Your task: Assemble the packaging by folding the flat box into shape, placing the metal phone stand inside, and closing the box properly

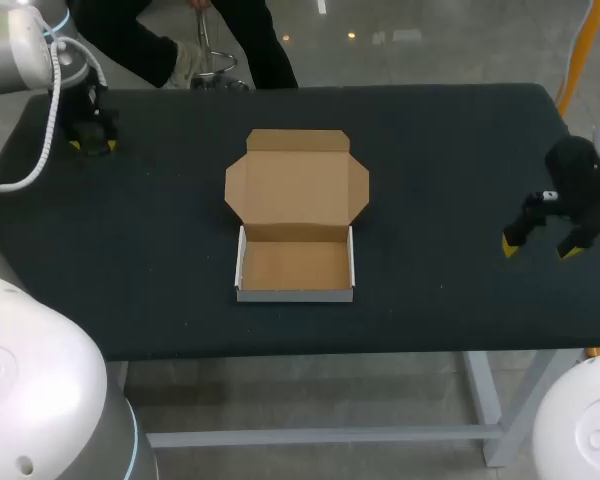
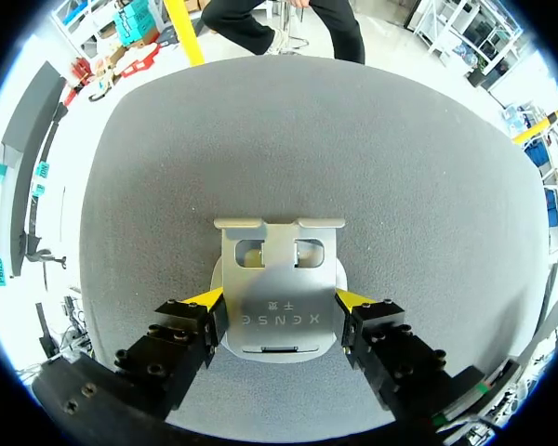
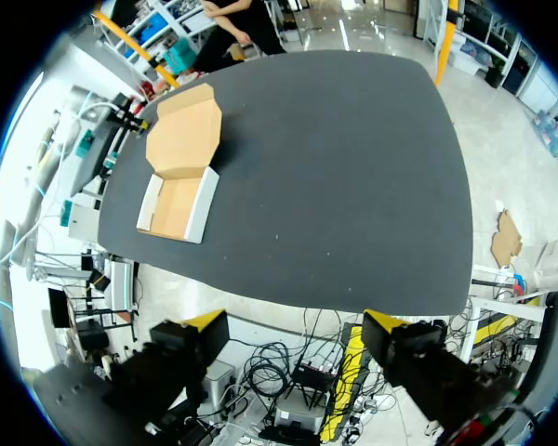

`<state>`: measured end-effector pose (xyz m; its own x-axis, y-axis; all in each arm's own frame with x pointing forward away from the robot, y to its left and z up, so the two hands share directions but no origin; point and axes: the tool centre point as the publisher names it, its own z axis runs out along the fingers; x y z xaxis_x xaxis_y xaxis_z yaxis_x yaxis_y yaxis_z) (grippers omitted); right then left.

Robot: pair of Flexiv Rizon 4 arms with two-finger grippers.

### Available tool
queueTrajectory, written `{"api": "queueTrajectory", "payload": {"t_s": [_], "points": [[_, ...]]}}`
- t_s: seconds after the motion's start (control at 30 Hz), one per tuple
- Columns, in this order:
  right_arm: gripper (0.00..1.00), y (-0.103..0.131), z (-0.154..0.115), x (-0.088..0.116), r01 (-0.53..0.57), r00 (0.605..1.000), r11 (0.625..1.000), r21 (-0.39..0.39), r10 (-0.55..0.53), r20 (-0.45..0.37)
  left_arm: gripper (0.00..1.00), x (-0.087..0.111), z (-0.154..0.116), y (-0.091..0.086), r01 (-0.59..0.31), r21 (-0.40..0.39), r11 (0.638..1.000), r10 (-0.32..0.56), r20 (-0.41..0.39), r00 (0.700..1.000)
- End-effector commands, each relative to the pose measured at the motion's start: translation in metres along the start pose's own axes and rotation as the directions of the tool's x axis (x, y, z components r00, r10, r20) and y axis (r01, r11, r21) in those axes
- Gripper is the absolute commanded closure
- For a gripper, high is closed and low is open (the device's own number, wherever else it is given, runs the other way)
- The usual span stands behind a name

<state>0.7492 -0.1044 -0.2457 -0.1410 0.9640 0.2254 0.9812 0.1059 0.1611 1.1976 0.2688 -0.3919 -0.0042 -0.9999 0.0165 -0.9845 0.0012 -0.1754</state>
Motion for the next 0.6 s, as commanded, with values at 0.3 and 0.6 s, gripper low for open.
{"api": "queueTrajectory", "payload": {"t_s": [0.3, 0.6], "points": [[0.00, 0.000, -0.003, 0.000, 0.000, 1.000, 1.000, 0.006, 0.000, 0.000, 1.00, 0.003, -0.031, 0.025, 0.002, 0.022, 1.000, -0.001, -0.015, 1.000], [0.00, 0.012, -0.004, 0.006, 0.162, 0.986, 0.983, -0.089, -0.164, -0.026, 1.00, 0.009, -0.044, 0.042, -0.010, 0.020, 1.000, 0.011, -0.039, 0.999]]}}
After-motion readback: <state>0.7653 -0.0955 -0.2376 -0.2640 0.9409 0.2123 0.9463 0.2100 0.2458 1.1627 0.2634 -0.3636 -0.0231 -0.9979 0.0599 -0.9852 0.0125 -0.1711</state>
